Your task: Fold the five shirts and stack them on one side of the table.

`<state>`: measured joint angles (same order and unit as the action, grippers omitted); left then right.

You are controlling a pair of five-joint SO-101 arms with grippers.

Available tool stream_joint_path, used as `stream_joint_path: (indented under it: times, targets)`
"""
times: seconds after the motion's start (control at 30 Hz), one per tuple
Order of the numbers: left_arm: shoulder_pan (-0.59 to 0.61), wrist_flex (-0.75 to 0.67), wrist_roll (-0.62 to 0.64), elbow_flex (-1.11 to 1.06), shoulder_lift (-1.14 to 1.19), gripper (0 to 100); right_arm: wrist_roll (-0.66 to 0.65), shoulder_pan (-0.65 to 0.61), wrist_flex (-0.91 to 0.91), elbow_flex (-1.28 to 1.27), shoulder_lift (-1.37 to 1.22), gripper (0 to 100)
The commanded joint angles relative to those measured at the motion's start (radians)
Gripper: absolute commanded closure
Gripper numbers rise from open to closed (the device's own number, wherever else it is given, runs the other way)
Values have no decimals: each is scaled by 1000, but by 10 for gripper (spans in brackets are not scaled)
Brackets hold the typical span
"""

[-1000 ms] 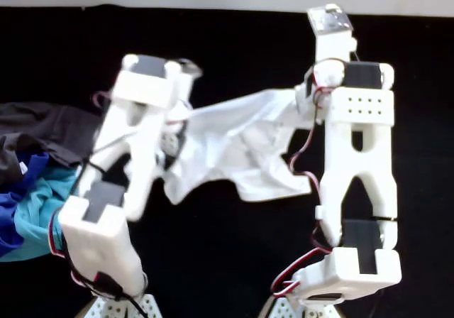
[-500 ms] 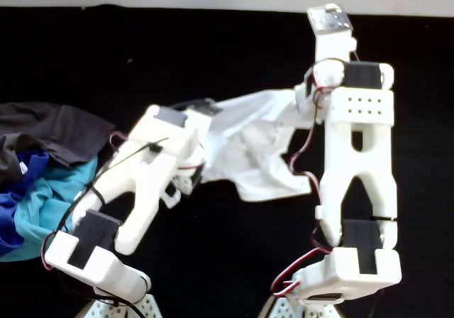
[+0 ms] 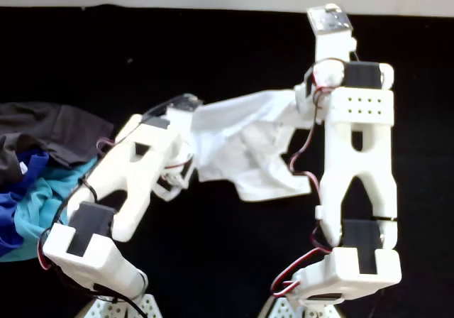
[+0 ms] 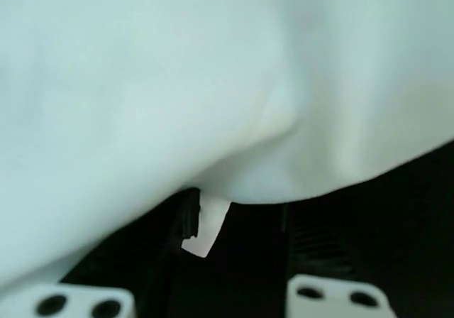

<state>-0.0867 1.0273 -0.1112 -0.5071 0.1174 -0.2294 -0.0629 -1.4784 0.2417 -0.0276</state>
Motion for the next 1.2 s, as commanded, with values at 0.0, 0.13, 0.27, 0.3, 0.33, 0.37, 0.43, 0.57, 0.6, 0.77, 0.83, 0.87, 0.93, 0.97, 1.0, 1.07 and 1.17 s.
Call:
stream_joint_path:
  times: [0.0, 0.13, 0.27, 0.3, 0.33, 0.37, 0.43, 0.57, 0.6, 0.77, 0.83, 0.87, 0.93, 0.97, 1.0, 1.07, 1.17]
  targets:
    - [67, 3, -68, 1, 1, 790, 2, 12, 10, 1, 39, 992]
    - [133, 54, -172, 4, 2, 790, -35, 12, 10, 1, 39, 992]
    - [171, 48, -204, 7, 5, 790, -37, 12, 10, 1, 39, 992]
    - [180, 48, -209, 8, -1, 790, -37, 12, 10, 1, 39, 992]
    - [188, 49, -207, 13, -4, 790, -37, 12, 10, 1, 39, 992]
    - [196, 51, -207, 21, -10, 794, -37, 12, 10, 1, 39, 992]
    - [200, 51, -207, 22, -24, 840, -37, 12, 10, 1, 39, 992]
    - [200, 55, -207, 30, -33, 989, -37, 12, 8, 1, 42, 992]
    - [200, 55, -207, 30, -33, 978, -37, 12, 8, 1, 44, 992]
    - [188, 121, -206, 97, -35, 991, -34, 38, -12, 35, 61, 992]
    - [168, 224, -203, 180, -45, 991, -32, 56, -13, 64, 88, 992]
    - [154, 279, -203, 225, -59, 991, -32, 74, -13, 73, 105, 992]
    - [124, 394, -203, 323, -99, 991, -32, 107, -5, 76, 140, 992]
    - [110, 446, -206, 372, -124, 991, -32, 125, -4, 76, 157, 992]
    - [96, 491, -207, 418, -145, 991, -32, 139, -4, 76, 170, 992]
    - [74, 557, -207, 516, -191, 991, -32, 162, -4, 76, 196, 992]
    - [33, 615, -203, 661, -262, 991, -32, 179, -4, 77, 236, 992]
